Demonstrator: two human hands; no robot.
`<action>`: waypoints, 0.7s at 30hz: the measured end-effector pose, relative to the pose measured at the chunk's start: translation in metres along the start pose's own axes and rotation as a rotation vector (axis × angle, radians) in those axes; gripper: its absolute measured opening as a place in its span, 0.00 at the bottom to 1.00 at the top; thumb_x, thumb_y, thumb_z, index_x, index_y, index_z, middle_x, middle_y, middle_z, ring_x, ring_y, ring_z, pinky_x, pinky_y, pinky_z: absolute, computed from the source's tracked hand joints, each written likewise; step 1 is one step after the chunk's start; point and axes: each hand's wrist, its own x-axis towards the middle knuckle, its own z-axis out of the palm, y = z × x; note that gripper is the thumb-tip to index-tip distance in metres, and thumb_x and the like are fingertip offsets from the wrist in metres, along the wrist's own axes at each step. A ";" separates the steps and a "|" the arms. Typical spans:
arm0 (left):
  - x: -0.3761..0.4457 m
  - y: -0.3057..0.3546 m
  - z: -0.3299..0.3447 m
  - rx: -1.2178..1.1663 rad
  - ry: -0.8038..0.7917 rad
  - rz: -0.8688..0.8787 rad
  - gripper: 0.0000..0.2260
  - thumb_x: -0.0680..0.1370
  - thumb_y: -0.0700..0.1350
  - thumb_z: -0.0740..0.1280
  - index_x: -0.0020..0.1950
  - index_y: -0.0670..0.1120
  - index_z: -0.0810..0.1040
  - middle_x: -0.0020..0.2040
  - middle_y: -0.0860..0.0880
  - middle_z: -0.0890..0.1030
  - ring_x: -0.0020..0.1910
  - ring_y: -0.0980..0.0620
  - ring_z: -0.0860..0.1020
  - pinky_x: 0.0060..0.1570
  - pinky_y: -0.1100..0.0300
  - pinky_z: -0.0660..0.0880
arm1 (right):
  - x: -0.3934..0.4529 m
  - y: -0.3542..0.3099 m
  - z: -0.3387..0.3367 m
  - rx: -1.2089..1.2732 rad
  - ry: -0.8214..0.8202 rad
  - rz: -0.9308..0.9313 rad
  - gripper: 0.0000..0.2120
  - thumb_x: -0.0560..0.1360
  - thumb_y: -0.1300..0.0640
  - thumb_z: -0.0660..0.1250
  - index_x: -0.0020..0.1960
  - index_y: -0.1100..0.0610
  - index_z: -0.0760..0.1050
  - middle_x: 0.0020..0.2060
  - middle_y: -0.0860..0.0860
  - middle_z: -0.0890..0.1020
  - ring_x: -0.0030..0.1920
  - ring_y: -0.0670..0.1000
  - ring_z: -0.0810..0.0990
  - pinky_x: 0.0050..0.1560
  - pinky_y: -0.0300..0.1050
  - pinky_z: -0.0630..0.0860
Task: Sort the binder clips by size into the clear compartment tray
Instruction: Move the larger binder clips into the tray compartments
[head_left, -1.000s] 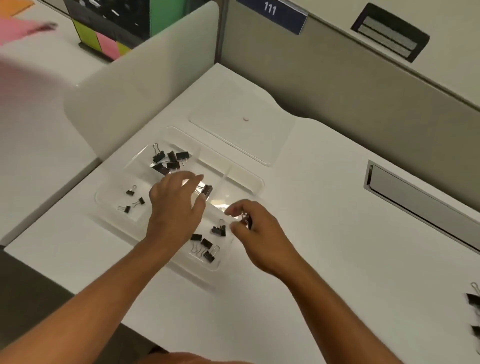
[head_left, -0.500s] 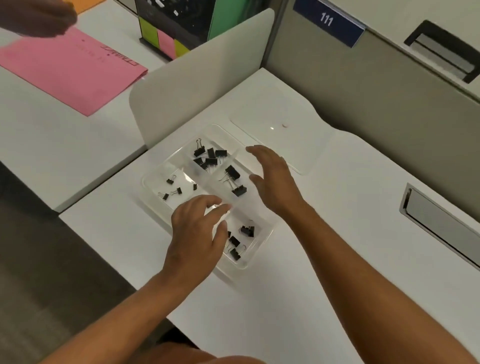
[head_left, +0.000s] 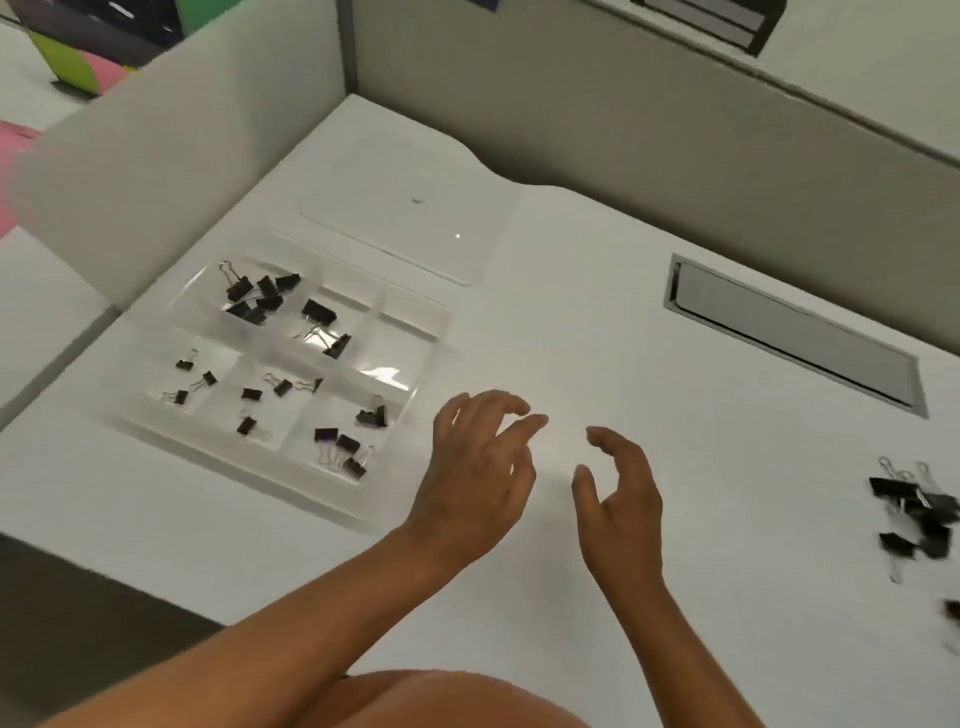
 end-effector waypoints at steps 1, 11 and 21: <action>0.003 0.014 0.017 0.012 -0.034 0.052 0.17 0.80 0.42 0.69 0.69 0.48 0.80 0.66 0.48 0.79 0.69 0.50 0.74 0.74 0.44 0.67 | -0.001 0.010 -0.013 -0.010 0.030 0.008 0.20 0.80 0.65 0.67 0.69 0.50 0.76 0.65 0.44 0.79 0.66 0.45 0.76 0.60 0.19 0.64; 0.001 0.152 0.168 0.044 -0.343 0.391 0.22 0.80 0.46 0.71 0.74 0.48 0.76 0.73 0.47 0.76 0.75 0.44 0.72 0.77 0.39 0.65 | -0.028 0.139 -0.150 -0.007 0.325 0.115 0.21 0.80 0.68 0.66 0.69 0.52 0.76 0.66 0.44 0.78 0.69 0.45 0.75 0.69 0.29 0.67; 0.001 0.274 0.290 0.028 -0.611 0.575 0.22 0.80 0.46 0.71 0.74 0.49 0.75 0.74 0.46 0.75 0.75 0.43 0.72 0.74 0.44 0.70 | -0.044 0.284 -0.271 -0.088 0.570 0.328 0.20 0.79 0.66 0.67 0.69 0.52 0.76 0.67 0.49 0.76 0.70 0.53 0.72 0.68 0.50 0.74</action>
